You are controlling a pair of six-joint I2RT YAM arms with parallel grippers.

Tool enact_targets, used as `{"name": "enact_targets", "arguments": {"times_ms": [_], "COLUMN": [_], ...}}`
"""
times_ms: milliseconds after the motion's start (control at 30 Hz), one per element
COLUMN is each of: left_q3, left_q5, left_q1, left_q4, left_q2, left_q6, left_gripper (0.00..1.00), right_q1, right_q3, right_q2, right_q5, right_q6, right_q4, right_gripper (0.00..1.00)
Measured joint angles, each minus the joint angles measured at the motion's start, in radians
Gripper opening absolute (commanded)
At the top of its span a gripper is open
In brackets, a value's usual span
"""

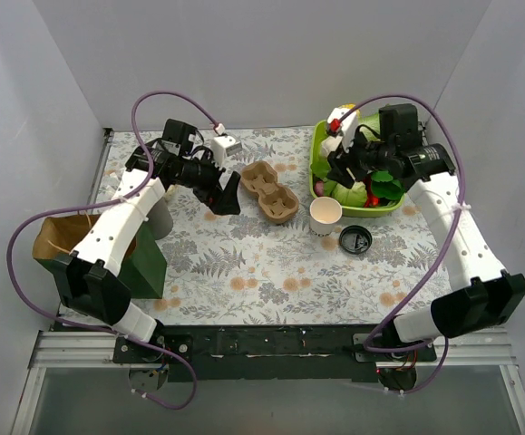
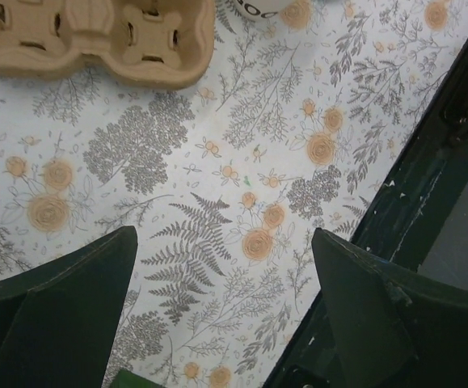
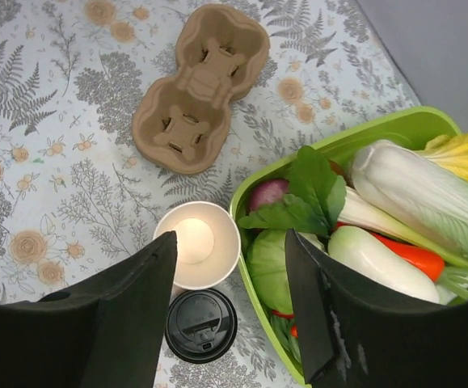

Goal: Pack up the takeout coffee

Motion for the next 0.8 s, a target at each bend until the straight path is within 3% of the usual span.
{"name": "enact_targets", "arguments": {"times_ms": [100,233,433,800], "left_q3": [-0.017,0.053,0.131,0.124], "left_q5": [0.000,0.002,-0.024,-0.031], "left_q1": [0.000,0.000,0.000,0.000], "left_q4": [-0.013,-0.017,0.042,0.054], "left_q2": [0.001,0.034,0.105,0.134], "left_q6": [-0.018,-0.089,-0.132,-0.156], "left_gripper": [0.98,0.98,0.98,0.98], "right_q1": [0.018,0.025,0.059,0.133], "right_q3": [0.000,-0.026,-0.208,-0.322], "right_q2": [0.052,0.113,0.108,0.144], "right_q5": [0.000,-0.004,-0.002,0.070], "right_q6": [-0.029,-0.132,-0.336,-0.550], "right_q4": [-0.018,-0.068,-0.092,-0.074], "right_gripper": [0.54,0.60,0.65,0.64]}}
